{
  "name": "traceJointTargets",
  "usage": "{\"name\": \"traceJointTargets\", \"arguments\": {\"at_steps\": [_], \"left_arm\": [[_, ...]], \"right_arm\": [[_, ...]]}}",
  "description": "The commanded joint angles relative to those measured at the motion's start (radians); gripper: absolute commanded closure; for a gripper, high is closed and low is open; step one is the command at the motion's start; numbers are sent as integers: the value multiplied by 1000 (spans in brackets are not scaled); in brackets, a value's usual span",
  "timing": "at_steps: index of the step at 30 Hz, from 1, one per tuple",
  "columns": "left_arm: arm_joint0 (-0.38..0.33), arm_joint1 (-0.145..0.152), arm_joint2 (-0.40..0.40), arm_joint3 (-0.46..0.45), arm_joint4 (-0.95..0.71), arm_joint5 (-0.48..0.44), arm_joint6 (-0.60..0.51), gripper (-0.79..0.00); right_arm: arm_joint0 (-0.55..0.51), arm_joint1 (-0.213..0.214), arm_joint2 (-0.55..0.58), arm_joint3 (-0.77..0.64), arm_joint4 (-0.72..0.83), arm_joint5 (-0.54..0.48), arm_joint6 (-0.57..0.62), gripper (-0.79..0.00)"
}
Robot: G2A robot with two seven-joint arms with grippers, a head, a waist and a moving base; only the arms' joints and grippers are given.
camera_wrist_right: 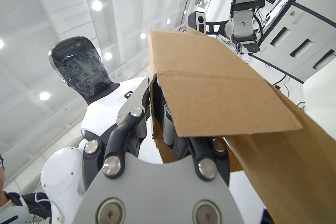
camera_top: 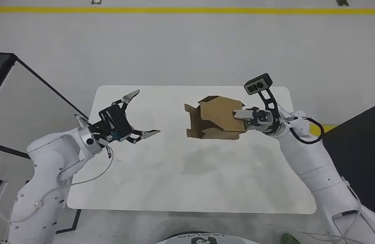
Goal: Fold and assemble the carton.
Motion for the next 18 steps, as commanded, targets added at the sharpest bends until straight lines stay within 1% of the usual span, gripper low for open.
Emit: {"name": "traceJointTargets", "arguments": {"at_steps": [1, 3, 6, 10, 12, 18], "left_arm": [[0, 0, 0, 0, 0, 0, 0, -785], [0, 0, 0, 0, 0, 0, 0, -785], [0, 0, 0, 0, 0, 0, 0, -785], [0, 0, 0, 0, 0, 0, 0, -785], [0, 0, 0, 0, 0, 0, 0, -785], [0, 0, 0, 0, 0, 0, 0, -785]], "right_arm": [[-16, -2, -4, 2, 11, 18, -23, 0], [-25, -4, -7, 14, 10, 30, -9, 0], [-31, -12, -18, 53, 59, 47, 45, 0], [-35, -28, -36, 91, 99, 75, 75, 0], [-46, -38, -55, 88, 131, 76, 76, 0], [-47, -39, -58, 89, 134, 76, 76, 0]]}}
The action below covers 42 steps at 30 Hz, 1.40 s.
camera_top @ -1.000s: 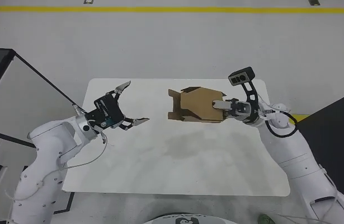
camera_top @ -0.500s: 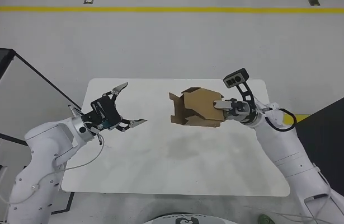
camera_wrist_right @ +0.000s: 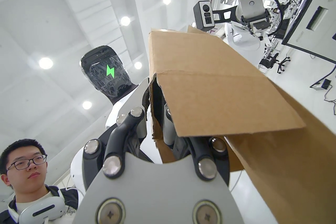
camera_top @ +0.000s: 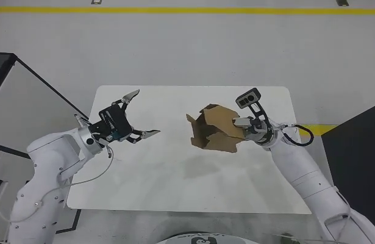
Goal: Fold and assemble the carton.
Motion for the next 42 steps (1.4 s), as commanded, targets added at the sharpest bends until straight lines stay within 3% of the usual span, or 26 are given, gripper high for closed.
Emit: {"name": "traceJointTargets", "arguments": {"at_steps": [1, 6, 14, 23, 25, 28, 30, 38, 42], "left_arm": [[0, 0, 0, 0, 0, 0, 0, -785], [2, 0, 2, 0, 0, 5, -2, -785], [-4, 6, 21, -4, -9, -47, -64, -785], [-2, 6, 22, -5, -6, -41, -80, -785], [7, 6, 26, -1, -78, -55, -138, -785], [13, 9, 22, 14, -298, -64, -314, -785], [-2, 14, 10, -13, -389, -46, -452, 0], [-14, 18, 7, -40, -406, -66, -488, 0], [-31, 19, 39, -107, -480, -54, -497, 0]], "right_arm": [[0, 0, 0, 0, 0, 0, 0, 0], [-17, -1, 5, 11, -38, 9, -53, 0], [-17, -10, 17, 77, -66, 6, -39, 0], [-14, -11, 18, 79, -70, -1, -34, 0], [-14, -11, 18, 79, -70, -1, -34, 0], [-14, -11, 18, 79, -70, -1, -34, 0], [-14, -11, 18, 79, -70, -1, -34, 0], [-14, -11, 18, 79, -70, -1, -34, 0], [-14, -11, 18, 79, -70, -1, -34, 0]]}}
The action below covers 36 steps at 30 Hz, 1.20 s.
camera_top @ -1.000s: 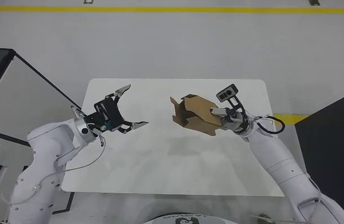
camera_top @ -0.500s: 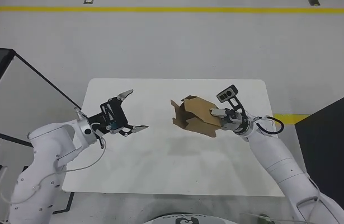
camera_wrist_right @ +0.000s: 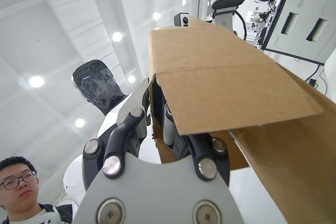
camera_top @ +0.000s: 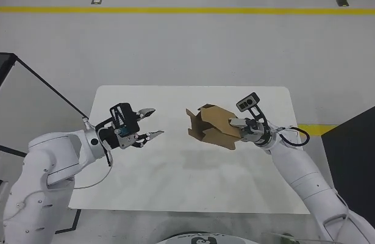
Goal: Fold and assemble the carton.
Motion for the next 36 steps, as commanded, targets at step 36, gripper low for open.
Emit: {"name": "traceJointTargets", "arguments": {"at_steps": [36], "left_arm": [[-290, 38, 222, -146, -529, 298, -590, 0]], "right_arm": [[-24, 1, 23, -59, -132, -10, -87, 0]]}}
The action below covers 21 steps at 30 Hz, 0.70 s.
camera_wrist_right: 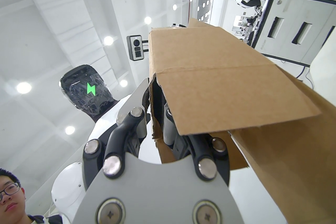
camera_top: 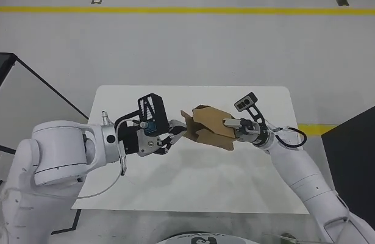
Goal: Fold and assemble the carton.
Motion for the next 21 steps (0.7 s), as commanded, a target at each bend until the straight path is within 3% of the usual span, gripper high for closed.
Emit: {"name": "traceJointTargets", "arguments": {"at_steps": [1, 21], "left_arm": [[-17, 0, 22, 0, -4, 15, -9, 0], [-18, 6, 81, 0, 107, 28, 35, 0]], "right_arm": [[-2, 0, 3, -6, -21, -2, -3, 0], [-36, -2, 35, -80, -57, 17, -33, 0]]}}
